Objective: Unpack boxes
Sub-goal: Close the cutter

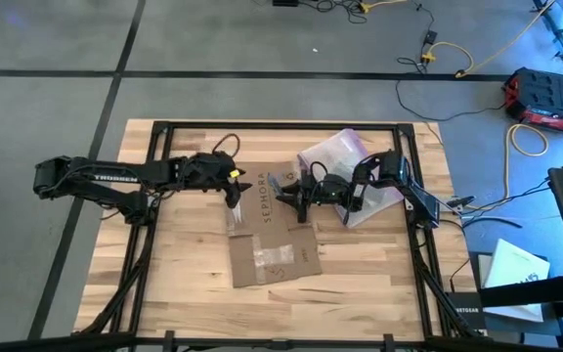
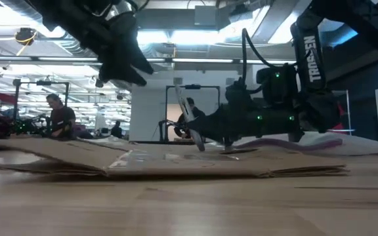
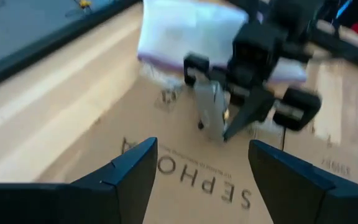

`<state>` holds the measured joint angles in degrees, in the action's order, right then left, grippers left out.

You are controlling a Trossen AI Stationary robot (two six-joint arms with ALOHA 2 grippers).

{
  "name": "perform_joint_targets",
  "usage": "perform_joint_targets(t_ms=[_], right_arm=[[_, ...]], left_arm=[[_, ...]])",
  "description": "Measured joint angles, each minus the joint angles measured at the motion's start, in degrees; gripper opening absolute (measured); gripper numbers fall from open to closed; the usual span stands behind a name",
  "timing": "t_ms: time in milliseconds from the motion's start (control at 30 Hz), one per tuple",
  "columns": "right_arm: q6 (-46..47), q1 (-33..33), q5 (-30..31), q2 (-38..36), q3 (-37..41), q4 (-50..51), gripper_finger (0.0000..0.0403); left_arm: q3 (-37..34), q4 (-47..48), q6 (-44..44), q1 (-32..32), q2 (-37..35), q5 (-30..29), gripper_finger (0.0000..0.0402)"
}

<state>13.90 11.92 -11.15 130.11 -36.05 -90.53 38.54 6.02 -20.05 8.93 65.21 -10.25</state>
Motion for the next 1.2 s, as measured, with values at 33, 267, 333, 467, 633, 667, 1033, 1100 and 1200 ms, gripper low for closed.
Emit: perform_joint_targets(t_ms=[33,267,333,467,633,667,1033,1100,1200], right_arm=[[0.25,0.01,-0.31,-0.19,-0.17,0.23,0.0104],[0.99,-0.78,-2.15,-0.21,-2.22,0.82,0.0104],[0.91,-0.84,-2.65,-0.21,-2.86,0.86,0.0104],[0.89,-1.09,-3.02,-0.21,-3.38,0.80,0.0104],[0.87,-1.09,-2.89,-0.21,-3.50,0.75,0.0104],[0.89,-1.09,-2.87,-0.21,-3.50,0.75,0.0104],[0.65,-1.09,-2.92,-0.21,-5.91,0.60,0.0104],[0.37,-1.09,-2.94,-0.21,-6.39,0.80,0.0104],[-0.59,-1.09,-2.94,-0.21,-6.89,2.09,0.0104]], left_arm=[[-0.38,-0.30,-0.14,-0.43,0.68,-0.01,0.0239],[-1.97,-12.06,-1.88,-2.27,7.17,-0.01,0.0239],[-1.97,-14.90,-1.87,-2.34,8.60,0.00,0.0239],[-1.97,-15.68,-1.68,-2.34,9.89,-0.01,0.0239],[-1.97,-16.12,-2.03,-2.52,10.01,-0.01,0.0239],[-1.97,-16.10,-2.04,-2.58,10.01,-0.01,0.0239],[-1.97,-24.14,-2.62,-2.58,10.01,-0.12,0.0239],[-1.97,-25.20,-2.54,-2.61,10.01,-0.17,0.0239],[-1.97,-24.50,-3.48,-2.67,10.12,-0.19,0.0239]])
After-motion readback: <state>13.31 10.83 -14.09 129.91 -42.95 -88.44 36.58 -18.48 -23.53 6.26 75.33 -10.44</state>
